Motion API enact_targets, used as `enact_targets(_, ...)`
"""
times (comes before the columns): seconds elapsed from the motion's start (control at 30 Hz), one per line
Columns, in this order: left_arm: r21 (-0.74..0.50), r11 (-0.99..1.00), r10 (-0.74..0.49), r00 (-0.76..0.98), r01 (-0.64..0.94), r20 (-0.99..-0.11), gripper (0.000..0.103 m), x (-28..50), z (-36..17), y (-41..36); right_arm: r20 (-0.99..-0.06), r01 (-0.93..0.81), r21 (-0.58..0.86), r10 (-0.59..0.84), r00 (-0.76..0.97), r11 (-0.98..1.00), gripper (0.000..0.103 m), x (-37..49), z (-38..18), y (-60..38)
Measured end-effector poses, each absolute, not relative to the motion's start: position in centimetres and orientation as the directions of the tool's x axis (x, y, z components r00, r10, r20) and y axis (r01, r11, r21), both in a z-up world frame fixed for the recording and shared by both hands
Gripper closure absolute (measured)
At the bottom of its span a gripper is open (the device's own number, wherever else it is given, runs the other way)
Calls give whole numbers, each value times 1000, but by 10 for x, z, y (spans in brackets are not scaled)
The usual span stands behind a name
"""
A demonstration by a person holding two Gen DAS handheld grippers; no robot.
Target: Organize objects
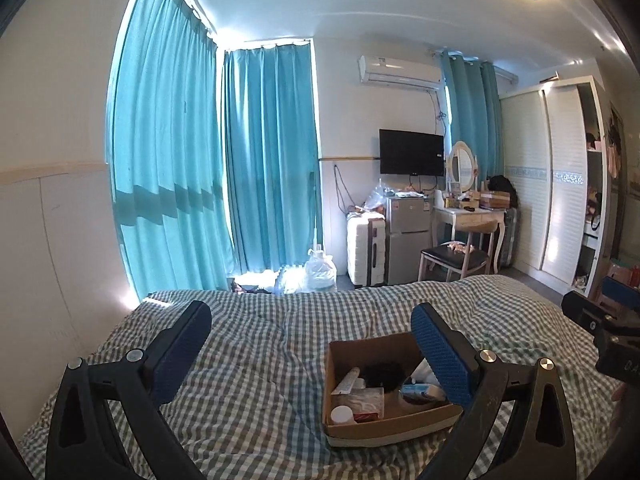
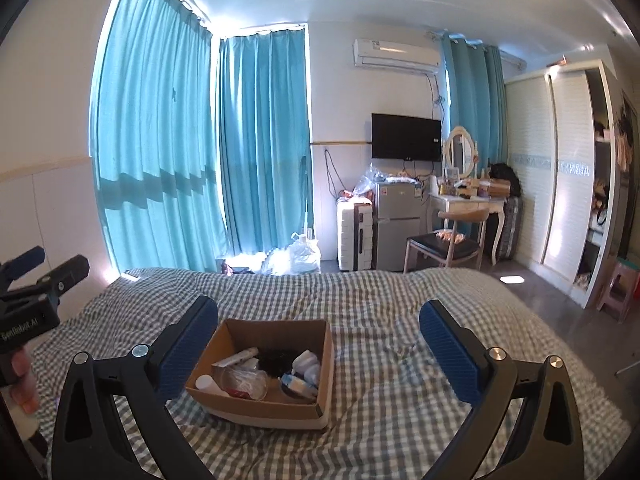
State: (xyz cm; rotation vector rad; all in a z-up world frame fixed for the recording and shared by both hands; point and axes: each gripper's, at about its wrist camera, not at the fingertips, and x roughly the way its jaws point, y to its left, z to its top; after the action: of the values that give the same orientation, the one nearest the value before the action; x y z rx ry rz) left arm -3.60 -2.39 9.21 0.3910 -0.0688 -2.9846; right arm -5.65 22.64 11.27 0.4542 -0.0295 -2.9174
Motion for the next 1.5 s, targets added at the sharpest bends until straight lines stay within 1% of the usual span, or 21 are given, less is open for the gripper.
enact_targets(0.1,63,-990,-135,-957,122,-258,0,-33,70,-19,-311,177,50,-184,-933,-983,2,-57,92,227)
enact_targets(0.2,58,-989,-147,-950,136,-277,0,-32,48,-16,-317,167,6,-160,-935,-986,2,-56,74,222)
enact_targets(0.33,6,-988,-149,-938,155,-314,0,-30,24,-23,-288,134,-21,-122,-950,-991,2,-49,51,225)
enact_targets(0.4,31,-978,-207,-932,207,-296,0,-27,12,-22,-267,123,-37,-108,-958,-992,2,-44,41,226)
enact_targets(0.53,50,-976,-216,-926,211,-308,0,-27,3,-23,-266,108,-34,-95,-959,-994,2,-40,27,229)
enact_targets(0.63,28,-977,-208,-934,209,-290,0,-20,3,-23,-270,105,-12,-97,-958,-994,2,-41,26,231)
enact_targets(0.77,48,-977,-214,-937,209,-276,0,-17,6,-19,-273,96,-13,-89,-958,-995,2,-40,27,234)
enact_targets(0.9,34,-981,-191,-943,189,-271,0,-14,7,-18,-275,95,-8,-89,-957,-995,2,-39,28,234)
enact_targets(0.97,45,-979,-202,-946,197,-252,0,-12,7,-18,-281,96,-5,-91,-955,-995,2,-39,27,234)
enact_targets(1.1,63,-976,-218,-945,209,-246,0,-12,6,-17,-286,97,-17,-89,-954,-995,2,-40,25,231)
enact_targets(1.23,55,-979,-204,-942,196,-265,0,-14,4,-18,-290,102,-18,-93,-953,-995,2,-41,24,230)
enact_targets(1.5,48,-982,-189,-945,183,-268,0,-14,5,-19,-300,107,-18,-97,-949,-994,2,-43,22,228)
